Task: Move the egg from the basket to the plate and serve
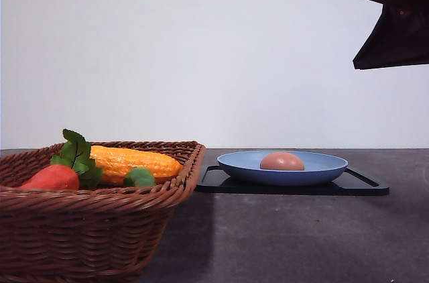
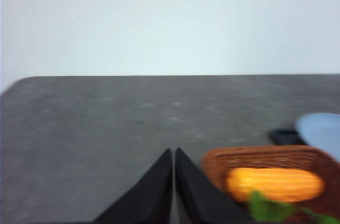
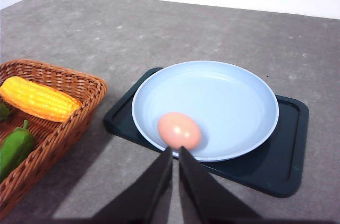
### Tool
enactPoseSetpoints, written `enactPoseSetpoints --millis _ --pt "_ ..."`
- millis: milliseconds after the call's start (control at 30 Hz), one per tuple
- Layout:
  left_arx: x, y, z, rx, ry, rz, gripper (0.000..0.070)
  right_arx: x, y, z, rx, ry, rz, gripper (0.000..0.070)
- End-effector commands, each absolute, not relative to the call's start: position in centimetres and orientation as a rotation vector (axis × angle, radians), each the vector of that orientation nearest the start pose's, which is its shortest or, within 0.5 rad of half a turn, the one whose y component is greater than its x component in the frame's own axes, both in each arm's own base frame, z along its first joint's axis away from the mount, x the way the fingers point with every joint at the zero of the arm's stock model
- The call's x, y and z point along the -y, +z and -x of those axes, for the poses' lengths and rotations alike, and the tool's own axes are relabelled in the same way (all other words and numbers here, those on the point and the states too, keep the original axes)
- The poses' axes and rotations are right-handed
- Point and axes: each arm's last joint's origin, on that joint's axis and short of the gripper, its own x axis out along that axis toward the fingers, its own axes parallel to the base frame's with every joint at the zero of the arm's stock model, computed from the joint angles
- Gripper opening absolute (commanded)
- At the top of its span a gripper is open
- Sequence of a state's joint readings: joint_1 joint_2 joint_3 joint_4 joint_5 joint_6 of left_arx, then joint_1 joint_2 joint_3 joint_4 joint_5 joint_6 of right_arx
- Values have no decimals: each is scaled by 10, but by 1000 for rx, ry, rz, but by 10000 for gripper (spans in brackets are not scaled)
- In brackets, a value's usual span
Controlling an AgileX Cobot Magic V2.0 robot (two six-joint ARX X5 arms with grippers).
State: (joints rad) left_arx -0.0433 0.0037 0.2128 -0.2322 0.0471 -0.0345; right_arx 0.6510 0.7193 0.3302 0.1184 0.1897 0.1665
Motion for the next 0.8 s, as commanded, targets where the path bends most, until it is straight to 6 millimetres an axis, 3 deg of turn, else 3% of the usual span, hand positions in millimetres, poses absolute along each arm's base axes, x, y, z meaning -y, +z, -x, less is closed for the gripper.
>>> enactPoseSetpoints --millis 0,367,767 --pt "2 202 -83 -38 -57 21 0 -97 218 -134 -273 441 -73 0" --pt "-4 150 -95 -193 8 52 0 -97 218 -134 -271 441 -74 0" --pt "3 149 -96 -182 -57 71 0 -97 218 -134 -271 441 -74 0"
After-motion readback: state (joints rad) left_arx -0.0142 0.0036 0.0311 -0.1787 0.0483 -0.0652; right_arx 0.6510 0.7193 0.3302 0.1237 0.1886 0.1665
